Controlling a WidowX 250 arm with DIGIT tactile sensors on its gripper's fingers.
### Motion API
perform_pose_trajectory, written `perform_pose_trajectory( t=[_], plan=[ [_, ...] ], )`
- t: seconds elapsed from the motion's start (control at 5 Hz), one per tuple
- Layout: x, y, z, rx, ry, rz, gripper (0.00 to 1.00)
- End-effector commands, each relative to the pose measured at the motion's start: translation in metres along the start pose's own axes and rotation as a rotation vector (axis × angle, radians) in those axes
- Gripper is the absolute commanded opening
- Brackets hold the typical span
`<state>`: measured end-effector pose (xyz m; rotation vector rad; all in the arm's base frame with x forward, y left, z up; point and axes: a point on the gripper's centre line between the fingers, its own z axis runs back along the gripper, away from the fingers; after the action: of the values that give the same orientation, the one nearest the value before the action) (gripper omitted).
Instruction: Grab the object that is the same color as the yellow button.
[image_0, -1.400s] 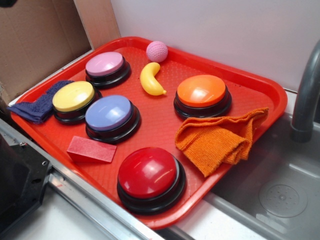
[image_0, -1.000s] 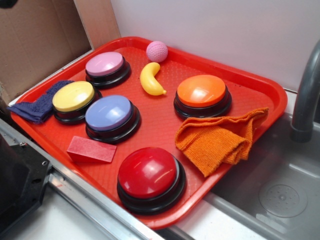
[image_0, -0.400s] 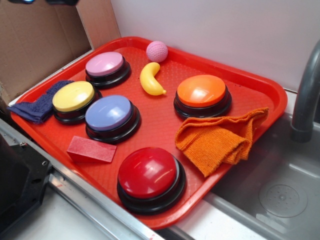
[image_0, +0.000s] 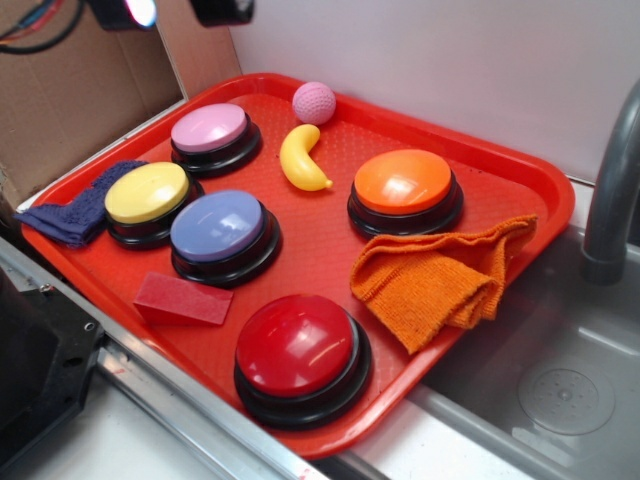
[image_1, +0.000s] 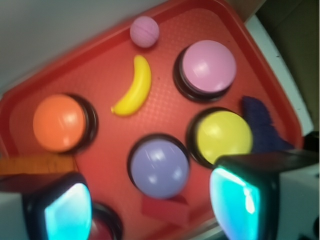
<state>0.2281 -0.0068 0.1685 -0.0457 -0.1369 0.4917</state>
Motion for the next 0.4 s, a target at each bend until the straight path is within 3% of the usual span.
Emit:
perform_pose_trajectory(
  t=[0.0, 0.2],
  plan=[
    [0.043, -0.004, -0.043, 0.005, -0.092, 0.278, 1.0],
    [0.053, -0.005, -0.079, 0.033, -0.155, 0.436, 1.0]
  ],
)
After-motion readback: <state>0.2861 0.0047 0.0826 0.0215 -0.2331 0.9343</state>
